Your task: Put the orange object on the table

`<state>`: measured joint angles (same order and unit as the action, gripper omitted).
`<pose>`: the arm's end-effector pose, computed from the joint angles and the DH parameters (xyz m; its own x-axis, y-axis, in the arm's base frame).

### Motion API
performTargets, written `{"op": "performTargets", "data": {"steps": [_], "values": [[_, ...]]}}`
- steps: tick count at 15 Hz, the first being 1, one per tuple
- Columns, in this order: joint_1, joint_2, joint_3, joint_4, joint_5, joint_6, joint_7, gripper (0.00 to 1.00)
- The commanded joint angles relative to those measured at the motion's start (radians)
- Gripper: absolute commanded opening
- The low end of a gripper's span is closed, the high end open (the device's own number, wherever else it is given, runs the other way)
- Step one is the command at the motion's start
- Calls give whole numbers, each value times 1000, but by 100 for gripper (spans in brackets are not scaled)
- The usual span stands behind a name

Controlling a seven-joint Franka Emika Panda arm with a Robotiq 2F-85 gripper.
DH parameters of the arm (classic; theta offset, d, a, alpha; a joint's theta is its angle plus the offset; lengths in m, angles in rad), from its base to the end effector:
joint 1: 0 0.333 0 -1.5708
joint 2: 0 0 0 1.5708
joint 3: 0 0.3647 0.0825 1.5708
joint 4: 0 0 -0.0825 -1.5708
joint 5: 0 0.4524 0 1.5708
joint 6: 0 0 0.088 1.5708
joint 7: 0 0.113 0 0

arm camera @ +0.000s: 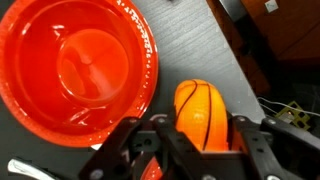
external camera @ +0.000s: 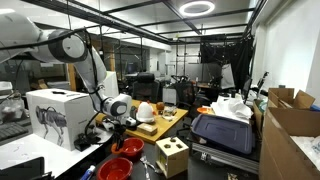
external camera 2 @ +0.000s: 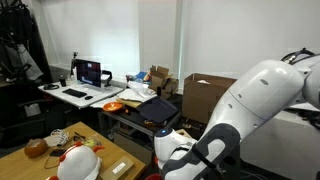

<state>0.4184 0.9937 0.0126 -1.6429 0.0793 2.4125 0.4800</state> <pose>0.6380 0.2939 -0.0228 0.9676 -0.1221 -0.2212 -0.1115 -0.9920 0.0601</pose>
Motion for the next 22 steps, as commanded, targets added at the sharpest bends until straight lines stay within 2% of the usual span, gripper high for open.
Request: {"op": "performTargets", "data": {"steps": [1, 7, 12, 22], "values": [[-15, -33, 23, -34, 9, -56, 6, 7], [-21, -37, 58, -67, 26, -120, 1, 7], [-10, -21, 82, -56, 48, -99, 16, 7], [37, -20, 31, -58, 20, -80, 101, 7]]}}
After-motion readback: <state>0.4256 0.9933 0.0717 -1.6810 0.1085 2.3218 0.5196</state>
